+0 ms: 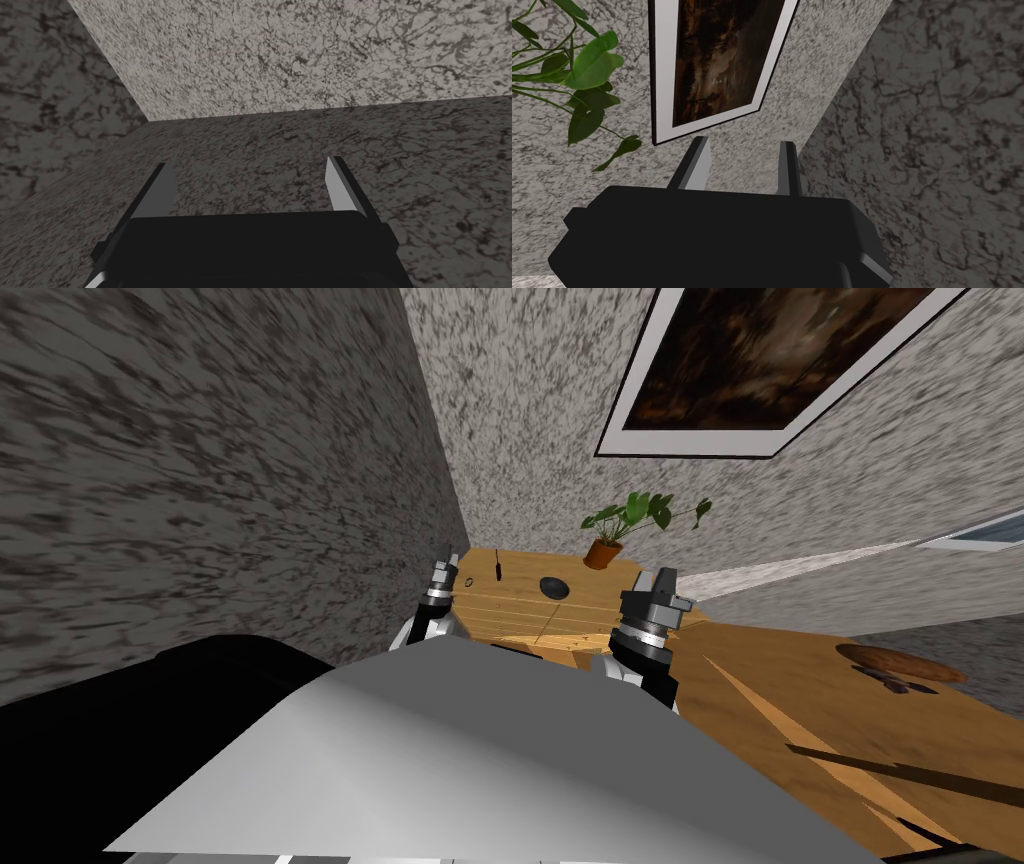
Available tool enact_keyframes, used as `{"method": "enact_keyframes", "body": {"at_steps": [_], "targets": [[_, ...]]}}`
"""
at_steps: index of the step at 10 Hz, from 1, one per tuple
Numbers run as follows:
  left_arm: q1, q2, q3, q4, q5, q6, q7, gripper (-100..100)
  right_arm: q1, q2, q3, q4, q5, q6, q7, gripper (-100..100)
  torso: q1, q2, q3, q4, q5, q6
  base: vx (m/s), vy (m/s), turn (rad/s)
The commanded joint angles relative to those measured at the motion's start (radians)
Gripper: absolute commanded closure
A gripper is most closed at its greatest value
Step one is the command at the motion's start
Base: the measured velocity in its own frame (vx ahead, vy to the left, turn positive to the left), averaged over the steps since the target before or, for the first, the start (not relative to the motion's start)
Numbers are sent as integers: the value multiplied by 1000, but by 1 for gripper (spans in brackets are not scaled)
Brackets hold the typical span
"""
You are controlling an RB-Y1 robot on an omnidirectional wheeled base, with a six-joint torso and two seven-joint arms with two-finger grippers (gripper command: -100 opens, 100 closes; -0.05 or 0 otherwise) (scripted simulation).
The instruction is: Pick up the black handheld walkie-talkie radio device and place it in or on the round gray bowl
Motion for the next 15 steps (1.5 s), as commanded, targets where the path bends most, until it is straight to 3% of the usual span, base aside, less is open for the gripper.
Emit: {"method": "enact_keyframes", "body": {"at_steps": [1, 10, 15], "targets": [[-14, 16, 13, 32, -17, 26, -15, -100, 0, 0, 0, 0, 0, 0, 0, 0, 0, 0, 0, 0, 0, 0, 14, -60, -63], [-56, 81, 75, 179, -117, 158, -97, -100, 0, 0, 0, 0, 0, 0, 0, 0, 2, 1, 0, 0, 0, 0, 23, -73, -59], [-84, 144, 115, 277, -183, 246, -152, -100, 0, 0, 0, 0, 0, 0, 0, 0, 1, 1, 0, 0, 0, 0, 28, -74, -67]]}}
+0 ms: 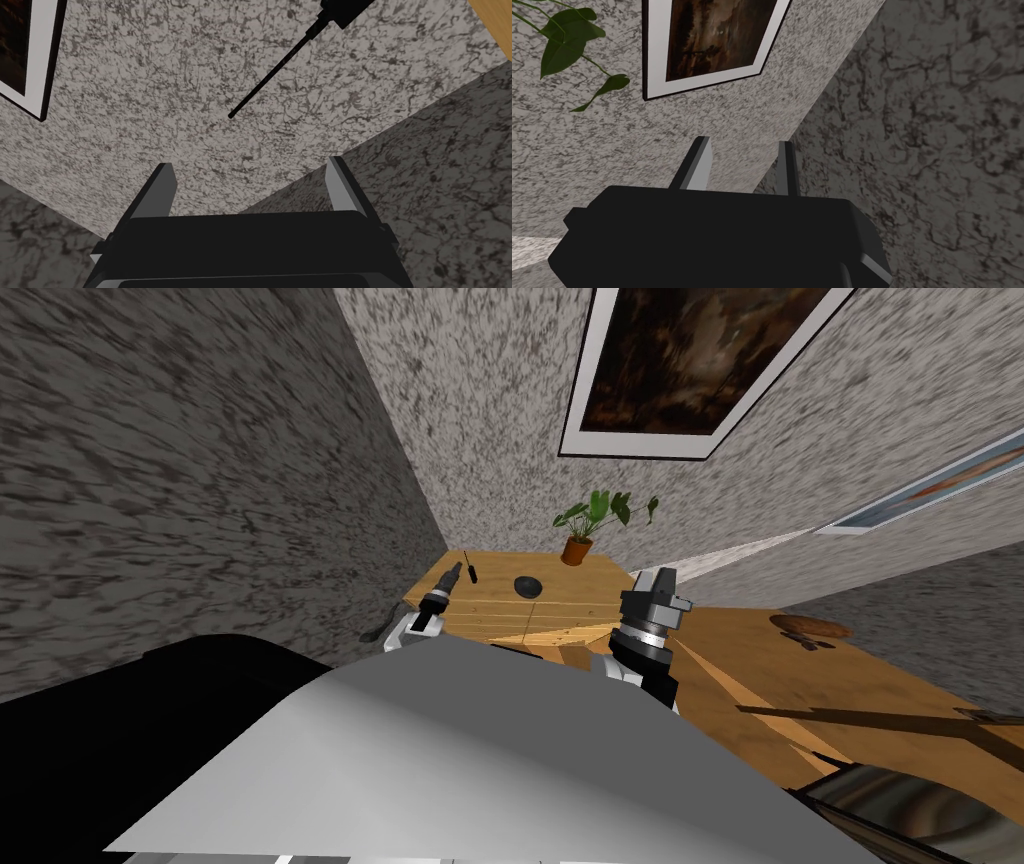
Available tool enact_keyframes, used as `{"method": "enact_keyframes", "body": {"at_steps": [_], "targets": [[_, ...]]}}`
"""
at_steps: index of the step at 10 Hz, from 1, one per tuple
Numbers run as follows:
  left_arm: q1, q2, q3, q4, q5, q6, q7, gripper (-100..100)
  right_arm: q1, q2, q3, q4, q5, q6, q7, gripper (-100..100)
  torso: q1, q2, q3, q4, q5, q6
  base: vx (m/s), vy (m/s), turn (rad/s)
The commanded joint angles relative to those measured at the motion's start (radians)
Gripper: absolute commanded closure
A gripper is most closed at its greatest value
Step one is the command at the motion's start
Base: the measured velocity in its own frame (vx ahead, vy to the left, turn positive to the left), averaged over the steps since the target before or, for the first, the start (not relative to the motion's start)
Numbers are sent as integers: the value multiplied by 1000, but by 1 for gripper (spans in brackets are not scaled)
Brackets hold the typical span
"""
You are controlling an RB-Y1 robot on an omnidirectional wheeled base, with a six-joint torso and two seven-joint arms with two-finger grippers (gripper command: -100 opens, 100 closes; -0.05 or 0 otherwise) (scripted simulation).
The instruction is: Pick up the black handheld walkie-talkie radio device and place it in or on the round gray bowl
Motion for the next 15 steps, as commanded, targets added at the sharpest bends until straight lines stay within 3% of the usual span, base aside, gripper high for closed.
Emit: {"method": "enact_keyframes", "body": {"at_steps": [1, 9, 12, 14, 15], "targets": [[-15, 26, 15, 40, -21, 31, -19, -100, 0, 0, 0, 0, 0, 0, 0, 0, 0, 0, 0, 0, 0, 0, 49, -86, -73], [-54, 154, 69, 175, -111, 151, -92, -100, 0, 0, 0, 0, 0, 0, 0, 0, 0, 1, 1, 0, 0, 0, 26, -73, -59], [-68, 191, 89, 223, -143, 193, -118, -100, 0, 0, 0, 0, 0, 0, 0, 0, 2, 1, 1, 0, 0, 0, 32, -59, -57], [-69, 192, 90, 225, -145, 197, -119, -100, 0, 0, 0, 0, 0, 0, 0, 0, 0, 1, 0, 0, 0, 0, 29, -49, -24], [-69, 193, 90, 227, -146, 199, -121, 0, 0, 0, 0, 0, 0, 0, 0, 0, 2, 2, 1, 0, 0, -1, 3, -6, 2]]}}
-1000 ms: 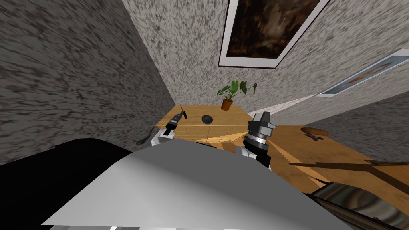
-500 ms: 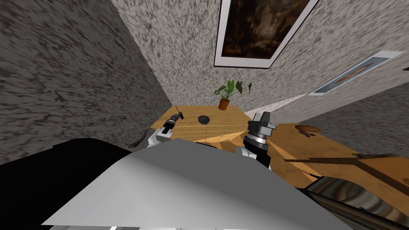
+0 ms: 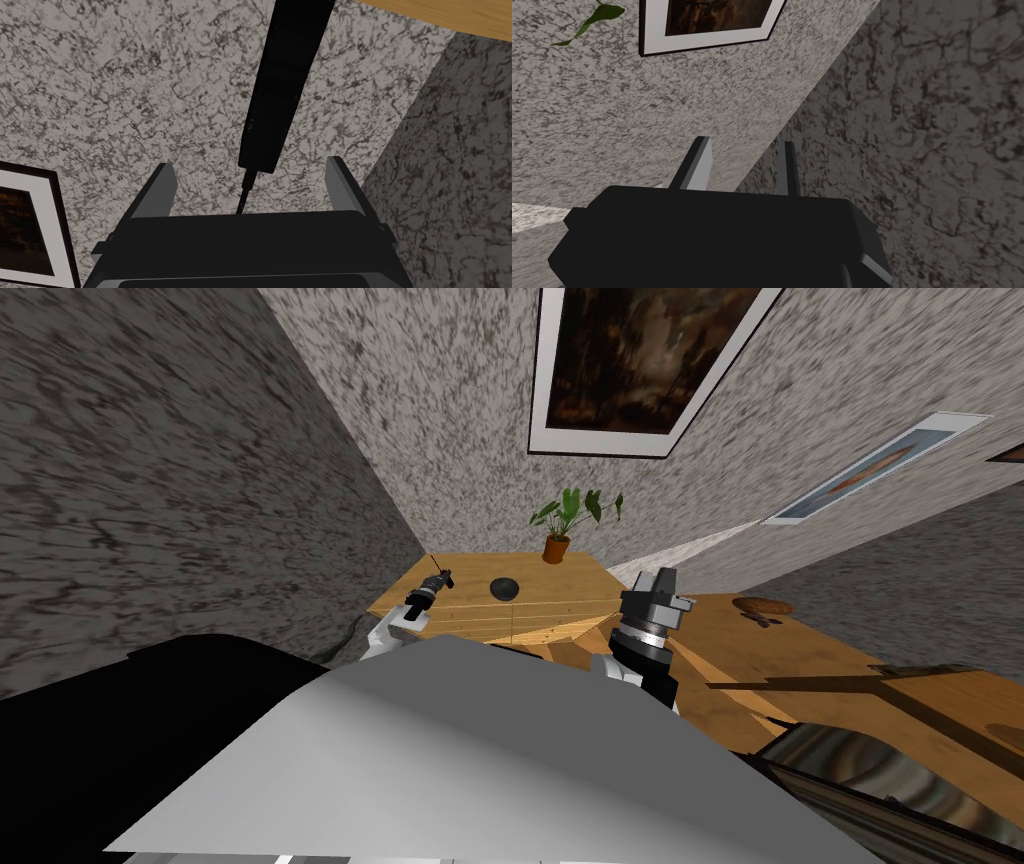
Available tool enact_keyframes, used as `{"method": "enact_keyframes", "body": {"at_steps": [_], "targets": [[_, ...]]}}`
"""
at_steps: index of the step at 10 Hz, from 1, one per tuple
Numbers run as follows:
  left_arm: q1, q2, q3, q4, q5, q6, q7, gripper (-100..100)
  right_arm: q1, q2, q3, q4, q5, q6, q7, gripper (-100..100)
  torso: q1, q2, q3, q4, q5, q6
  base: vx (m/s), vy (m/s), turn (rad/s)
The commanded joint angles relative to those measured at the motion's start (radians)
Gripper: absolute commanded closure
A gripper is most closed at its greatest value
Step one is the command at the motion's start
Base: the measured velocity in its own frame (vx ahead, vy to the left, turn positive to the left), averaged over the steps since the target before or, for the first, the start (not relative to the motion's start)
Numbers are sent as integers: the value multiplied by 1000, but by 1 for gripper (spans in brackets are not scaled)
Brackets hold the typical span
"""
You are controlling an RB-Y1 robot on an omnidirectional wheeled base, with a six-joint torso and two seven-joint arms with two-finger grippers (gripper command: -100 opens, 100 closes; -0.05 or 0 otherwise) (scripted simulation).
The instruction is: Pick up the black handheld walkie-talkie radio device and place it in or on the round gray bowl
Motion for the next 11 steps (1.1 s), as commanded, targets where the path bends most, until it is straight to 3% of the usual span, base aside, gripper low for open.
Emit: {"method": "enact_keyframes", "body": {"at_steps": [1, 2, 3, 4, 8, 9, 10, 11], "targets": [[-11, 17, 27, 32, 10, -1, 9, -100, 0, 0, 0, 0, 0, 0, 0, 0, 0, 0, 0, 0, 0, 0, 16, -16, -228], [-18, 28, 45, 53, 17, -1, 15, -100, 0, 0, 0, 0, 0, 0, 0, 0, 0, -1, 0, 0, 0, 1, -24, 14, -123], [-12, 24, 35, 41, 14, -4, 12, -100, 0, 0, 0, 0, 0, 0, 0, 0, 2, 1, 1, 0, 0, 0, -10, 8, -22], [-12, 25, 37, 43, 15, -4, 14, 100, 0, 0, 0, 0, 0, 0, 0, 0, 1, 1, 1, 0, 0, 0, 0, 0, 0], [-13, 27, 37, 42, 14, -4, 12, 100, 0, 0, 0, 0, 0, 0, 0, 0, 2, 1, 0, 0, 2, 0, 0, 0, 0], [-12, 27, 37, 42, 13, -4, 12, 0, 0, 0, 0, 0, 0, 0, 0, 0, 3, 1, 0, 0, 2, 0, 0, 0, 0], [-4, 6, 9, 11, 3, 0, 3, 100, 0, 0, 0, 0, 0, 0, 0, 0, 3, 1, 0, 0, 2, 0, 9, 1, 196], [-4, 17, 21, 15, 9, 3, 8, 100, 0, 0, 0, 0, 0, 0, 0, 0, 2, 1, 1, 0, 2, -1, 5, -7, 54]]}}
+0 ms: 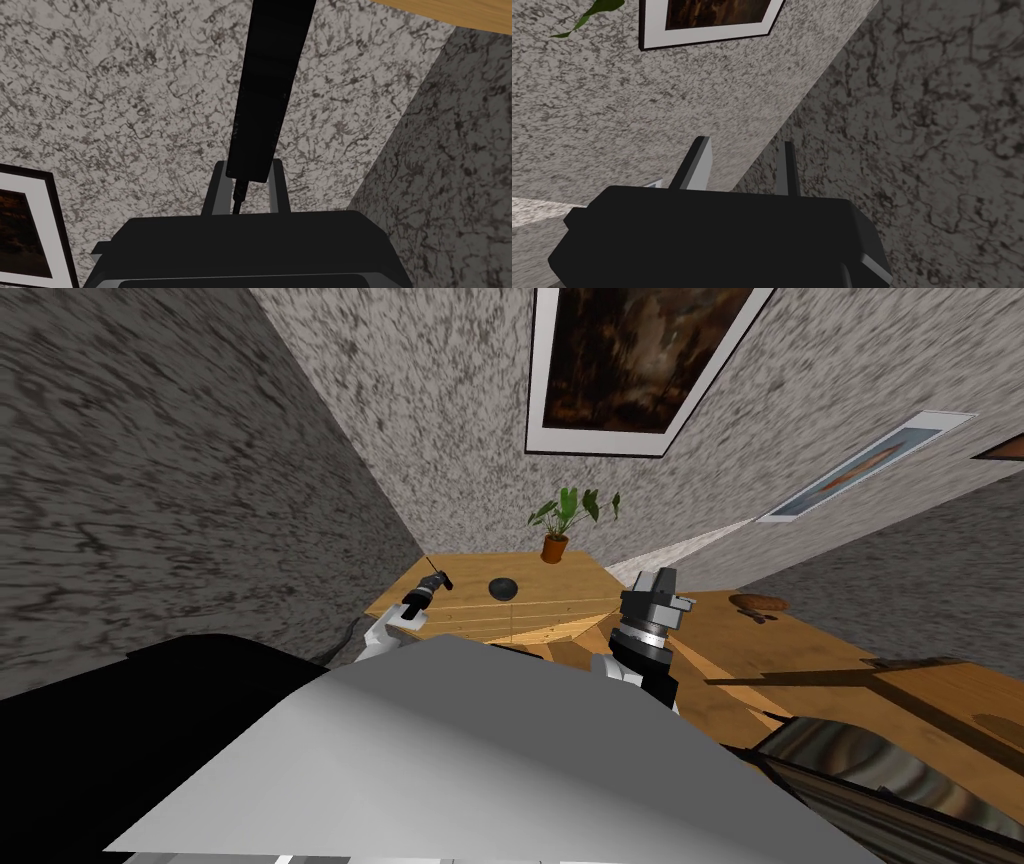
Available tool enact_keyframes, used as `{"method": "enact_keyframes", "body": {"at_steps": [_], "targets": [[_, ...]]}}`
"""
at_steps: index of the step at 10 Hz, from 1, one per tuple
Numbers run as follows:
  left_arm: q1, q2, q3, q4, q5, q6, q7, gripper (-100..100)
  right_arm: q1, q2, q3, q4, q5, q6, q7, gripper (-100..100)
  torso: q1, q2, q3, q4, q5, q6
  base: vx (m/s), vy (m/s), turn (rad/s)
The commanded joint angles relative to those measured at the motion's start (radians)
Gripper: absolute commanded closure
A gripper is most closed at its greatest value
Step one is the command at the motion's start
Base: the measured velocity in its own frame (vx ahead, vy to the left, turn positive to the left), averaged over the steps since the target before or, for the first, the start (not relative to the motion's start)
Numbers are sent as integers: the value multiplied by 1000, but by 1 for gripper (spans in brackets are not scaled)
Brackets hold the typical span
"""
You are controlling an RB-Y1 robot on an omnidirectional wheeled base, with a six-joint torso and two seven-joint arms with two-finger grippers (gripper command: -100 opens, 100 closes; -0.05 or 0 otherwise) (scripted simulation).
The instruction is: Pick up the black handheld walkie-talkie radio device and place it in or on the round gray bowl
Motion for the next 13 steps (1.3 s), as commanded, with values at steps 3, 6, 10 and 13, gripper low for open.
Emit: {"method": "enact_keyframes", "body": {"at_steps": [3, 6, 10, 13], "targets": [[11, 62, 0, -25, 11, 9, 42, 100, 0, 0, 0, 0, 0, 0, 0, 0, -4, 2, 1, 0, -1, 0, -36, -89, 52], [20, 119, -1, -47, 21, 19, 81, 100, 0, 0, 0, 0, 0, 0, 0, 0, -14, 6, 3, 2, -4, 0, -61, -176, 66], [34, 196, -2, -83, 37, 39, 133, 100, 0, 0, 0, 0, 0, 0, 0, 0, -13, 5, 3, 1, -4, 1, -47, -148, 51], [47, 258, -1, -120, 48, 63, 171, 100, 0, 0, 0, 0, 0, 0, 0, 0, -15, 4, 3, 2, -5, 1, -49, -171, 55]]}}
